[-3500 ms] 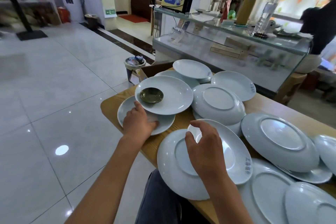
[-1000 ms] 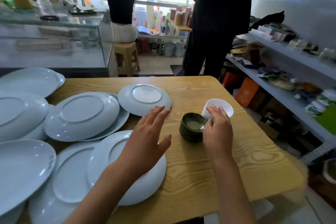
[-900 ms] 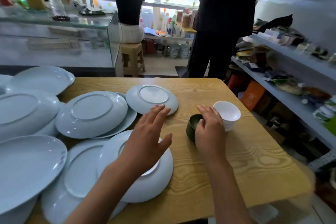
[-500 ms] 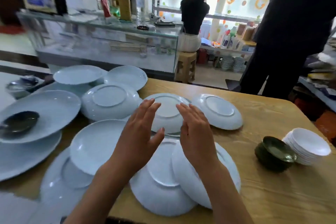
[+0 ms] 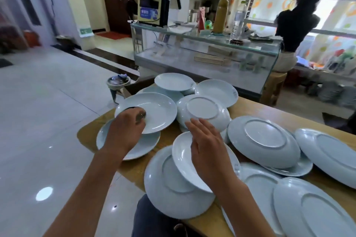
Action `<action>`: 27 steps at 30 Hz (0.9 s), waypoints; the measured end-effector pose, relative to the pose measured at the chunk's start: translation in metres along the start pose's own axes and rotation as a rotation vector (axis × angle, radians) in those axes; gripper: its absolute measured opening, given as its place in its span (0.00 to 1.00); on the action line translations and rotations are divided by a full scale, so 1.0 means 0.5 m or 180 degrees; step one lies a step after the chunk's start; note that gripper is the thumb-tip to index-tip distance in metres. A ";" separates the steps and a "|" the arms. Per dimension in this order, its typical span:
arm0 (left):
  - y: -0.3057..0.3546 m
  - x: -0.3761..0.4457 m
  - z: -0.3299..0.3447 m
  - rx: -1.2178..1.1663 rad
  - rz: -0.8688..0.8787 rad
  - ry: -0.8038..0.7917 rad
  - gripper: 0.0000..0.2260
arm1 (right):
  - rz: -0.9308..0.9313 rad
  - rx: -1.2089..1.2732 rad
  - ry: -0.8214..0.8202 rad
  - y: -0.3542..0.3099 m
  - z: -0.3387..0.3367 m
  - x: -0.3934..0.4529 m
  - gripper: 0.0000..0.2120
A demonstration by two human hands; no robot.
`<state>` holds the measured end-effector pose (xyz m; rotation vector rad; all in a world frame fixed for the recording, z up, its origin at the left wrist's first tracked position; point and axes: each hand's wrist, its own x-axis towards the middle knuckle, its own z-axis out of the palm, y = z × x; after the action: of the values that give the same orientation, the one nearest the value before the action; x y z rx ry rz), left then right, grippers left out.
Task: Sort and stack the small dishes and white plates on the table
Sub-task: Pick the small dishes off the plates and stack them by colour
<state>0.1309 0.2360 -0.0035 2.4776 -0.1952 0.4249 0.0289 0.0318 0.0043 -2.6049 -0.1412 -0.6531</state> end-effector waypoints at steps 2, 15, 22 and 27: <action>-0.037 0.024 0.004 0.0383 -0.0086 -0.0093 0.15 | -0.0029 0.0060 -0.0030 -0.012 0.018 0.002 0.24; -0.083 0.074 0.071 0.0944 0.0078 -0.0017 0.12 | 0.0313 0.0341 -0.0299 0.006 0.015 -0.017 0.22; 0.093 -0.001 0.047 0.0286 0.1332 0.0544 0.08 | 0.0602 0.0748 -0.0056 0.040 -0.016 -0.037 0.19; 0.242 -0.057 0.060 0.0015 0.1989 0.0296 0.11 | 0.0729 0.1031 0.0528 0.081 -0.073 -0.056 0.24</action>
<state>0.0832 0.1224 0.0298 2.3519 -0.9387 0.7908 -0.0033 -0.0204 0.0037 -2.2054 0.0953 -0.6956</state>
